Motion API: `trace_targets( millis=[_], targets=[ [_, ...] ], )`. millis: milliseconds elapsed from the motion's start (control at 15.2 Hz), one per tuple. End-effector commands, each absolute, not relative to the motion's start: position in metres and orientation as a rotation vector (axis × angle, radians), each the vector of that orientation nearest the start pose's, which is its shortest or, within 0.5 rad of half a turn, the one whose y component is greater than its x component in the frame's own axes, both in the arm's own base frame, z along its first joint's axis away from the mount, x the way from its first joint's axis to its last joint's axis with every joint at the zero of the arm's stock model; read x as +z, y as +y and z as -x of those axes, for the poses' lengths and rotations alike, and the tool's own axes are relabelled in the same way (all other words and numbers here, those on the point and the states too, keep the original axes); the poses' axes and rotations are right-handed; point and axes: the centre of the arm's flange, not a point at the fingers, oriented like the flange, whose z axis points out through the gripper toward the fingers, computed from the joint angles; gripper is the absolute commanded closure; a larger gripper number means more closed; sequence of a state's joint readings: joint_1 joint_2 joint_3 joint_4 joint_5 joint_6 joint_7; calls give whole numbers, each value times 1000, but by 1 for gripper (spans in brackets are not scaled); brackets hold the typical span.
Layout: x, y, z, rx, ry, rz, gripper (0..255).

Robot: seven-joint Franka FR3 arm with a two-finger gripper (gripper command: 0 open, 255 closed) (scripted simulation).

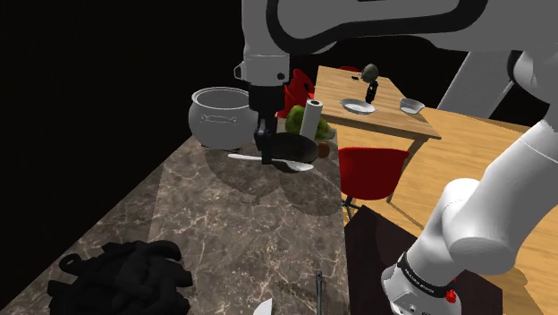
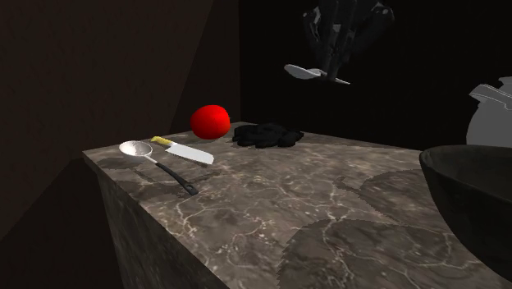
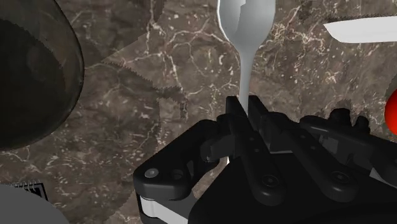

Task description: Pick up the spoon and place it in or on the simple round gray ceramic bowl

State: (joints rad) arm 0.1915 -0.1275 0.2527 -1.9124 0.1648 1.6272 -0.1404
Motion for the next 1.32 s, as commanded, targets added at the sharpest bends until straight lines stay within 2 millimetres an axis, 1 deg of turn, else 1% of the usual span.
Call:
trace_targets(
  millis=[0, 990, 1056, 1254],
  targets=[
    [534, 215, -457, 272, -834, 2906, 255],
    [541, 34, -536, 272, -834, 2906, 255],
    [541, 27, -540, 272, -834, 2906, 255],
    [525, 27, -540, 272, -834, 2906, 255]
  ],
)
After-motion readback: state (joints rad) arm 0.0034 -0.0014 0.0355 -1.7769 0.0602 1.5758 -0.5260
